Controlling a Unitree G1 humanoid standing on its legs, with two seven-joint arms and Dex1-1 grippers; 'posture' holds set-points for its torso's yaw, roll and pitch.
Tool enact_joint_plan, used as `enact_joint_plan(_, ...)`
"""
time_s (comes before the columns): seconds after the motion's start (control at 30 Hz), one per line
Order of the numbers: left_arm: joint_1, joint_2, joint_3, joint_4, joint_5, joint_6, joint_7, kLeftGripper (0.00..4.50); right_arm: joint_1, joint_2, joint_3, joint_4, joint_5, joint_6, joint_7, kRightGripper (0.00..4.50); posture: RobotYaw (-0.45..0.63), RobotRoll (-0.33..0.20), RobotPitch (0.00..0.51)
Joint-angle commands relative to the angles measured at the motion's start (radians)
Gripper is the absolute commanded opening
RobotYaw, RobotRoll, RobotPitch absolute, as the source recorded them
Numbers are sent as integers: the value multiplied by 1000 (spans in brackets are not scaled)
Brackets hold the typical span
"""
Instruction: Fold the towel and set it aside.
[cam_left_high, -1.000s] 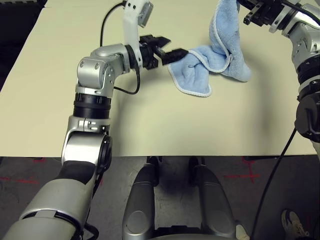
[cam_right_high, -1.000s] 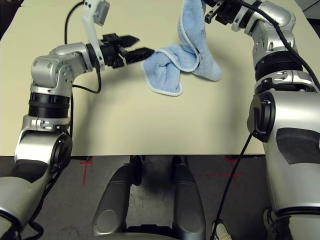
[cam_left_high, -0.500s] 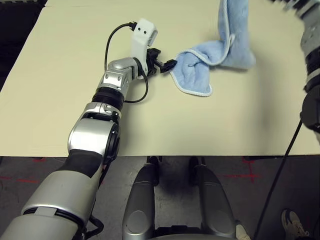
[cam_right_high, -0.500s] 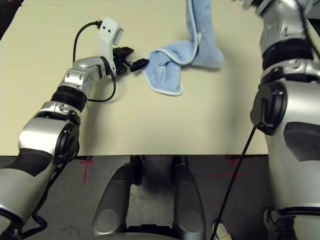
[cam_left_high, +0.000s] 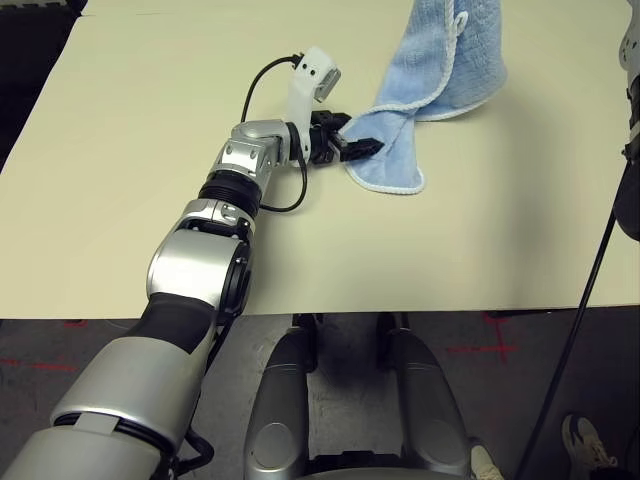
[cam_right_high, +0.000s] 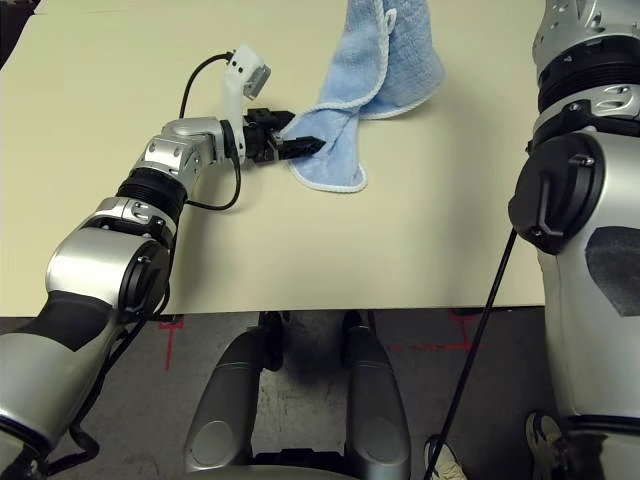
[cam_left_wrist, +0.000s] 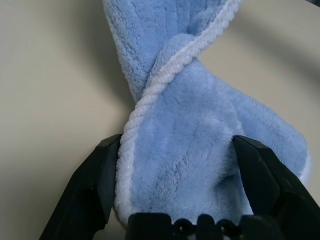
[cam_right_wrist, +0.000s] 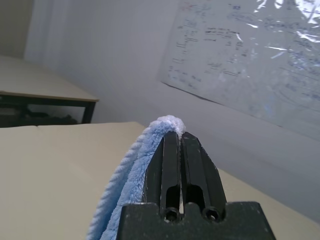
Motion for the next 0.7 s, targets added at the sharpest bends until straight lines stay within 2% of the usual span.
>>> enact_joint_plan(0.03,35,15,-26,-12,28,13,-17,4452,-86,-41,5,-14,-31,-47,-46,0,17,0,340)
enact_joint_plan(0.23,59,53,-37,-56,30,51,-66,4452,-85,-21,3,-6,-42,-49,-57,0,34,0,336)
enact_joint_plan(0.57,127,92,-58,-229,-1,223,-139,4452,-50,5,-9,-7,-29,-50,-41,0,63,0,338)
enact_joint_plan(0.67,168,93,-72,-318,-21,306,-164,3898,-44,7,-11,-9,-27,-49,-37,0,63,0,337)
enact_joint_plan(0.7,179,92,-74,-341,-25,326,-167,3534,-43,6,-12,-10,-26,-49,-37,0,63,0,337)
